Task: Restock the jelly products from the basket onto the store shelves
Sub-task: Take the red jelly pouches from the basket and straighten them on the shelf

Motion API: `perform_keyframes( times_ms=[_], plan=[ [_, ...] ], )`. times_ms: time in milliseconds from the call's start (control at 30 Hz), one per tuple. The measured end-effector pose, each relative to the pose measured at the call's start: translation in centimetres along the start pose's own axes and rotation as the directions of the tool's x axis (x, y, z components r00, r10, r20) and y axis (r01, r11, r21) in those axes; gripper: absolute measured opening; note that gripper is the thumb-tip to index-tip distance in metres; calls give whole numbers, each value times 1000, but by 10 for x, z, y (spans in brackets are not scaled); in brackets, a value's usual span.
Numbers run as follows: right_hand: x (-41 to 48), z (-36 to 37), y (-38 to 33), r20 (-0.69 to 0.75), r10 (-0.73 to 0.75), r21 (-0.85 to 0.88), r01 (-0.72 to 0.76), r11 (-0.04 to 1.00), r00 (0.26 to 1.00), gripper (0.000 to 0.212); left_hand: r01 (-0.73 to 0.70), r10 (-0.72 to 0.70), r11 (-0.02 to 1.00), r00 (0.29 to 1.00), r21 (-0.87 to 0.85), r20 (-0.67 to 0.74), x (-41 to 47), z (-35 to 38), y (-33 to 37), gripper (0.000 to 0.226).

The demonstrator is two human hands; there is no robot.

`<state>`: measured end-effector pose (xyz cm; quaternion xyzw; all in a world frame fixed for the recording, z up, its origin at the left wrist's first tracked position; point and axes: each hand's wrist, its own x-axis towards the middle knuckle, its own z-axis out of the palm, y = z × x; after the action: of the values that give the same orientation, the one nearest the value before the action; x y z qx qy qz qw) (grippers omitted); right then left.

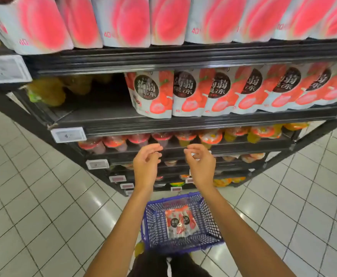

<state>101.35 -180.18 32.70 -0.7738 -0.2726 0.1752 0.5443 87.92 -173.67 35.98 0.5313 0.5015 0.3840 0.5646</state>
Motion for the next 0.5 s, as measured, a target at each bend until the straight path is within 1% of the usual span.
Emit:
perform_keyframes(
  times_ms=[67, 133, 233, 367, 433, 467, 500],
  plan=[
    [-10, -8, 27, 74, 77, -57, -73, 996, 994, 4, 81, -81, 996, 996, 39, 21, -10, 2, -29, 31],
    [-22, -16, 57, 126, 157, -112, -143, 983, 980, 9, 149, -154, 985, 987, 90, 50, -20, 3, -64, 29],
    [-42, -24, 106, 182, 267, -201, -230, 952, 946, 13, 268, -284, 950, 955, 158, 87, -36, 0, -126, 19],
    [-74, -27, 181, 176, 482, -319, -413, 853, 858, 18, 419, -452, 876, 886, 240, 101, -55, -10, -217, 16],
    [-86, -25, 224, 169, 542, -347, -465, 815, 823, 12, 460, -505, 841, 857, 283, 107, -61, -15, -265, 15],
    [-92, -25, 247, 175, 571, -368, -485, 793, 802, 6, 468, -522, 828, 845, 309, 118, -65, -18, -289, 11],
    [-97, -24, 264, 177, 614, -377, -523, 764, 769, 6, 467, -533, 817, 836, 340, 132, -67, -21, -311, 7]
  ],
)
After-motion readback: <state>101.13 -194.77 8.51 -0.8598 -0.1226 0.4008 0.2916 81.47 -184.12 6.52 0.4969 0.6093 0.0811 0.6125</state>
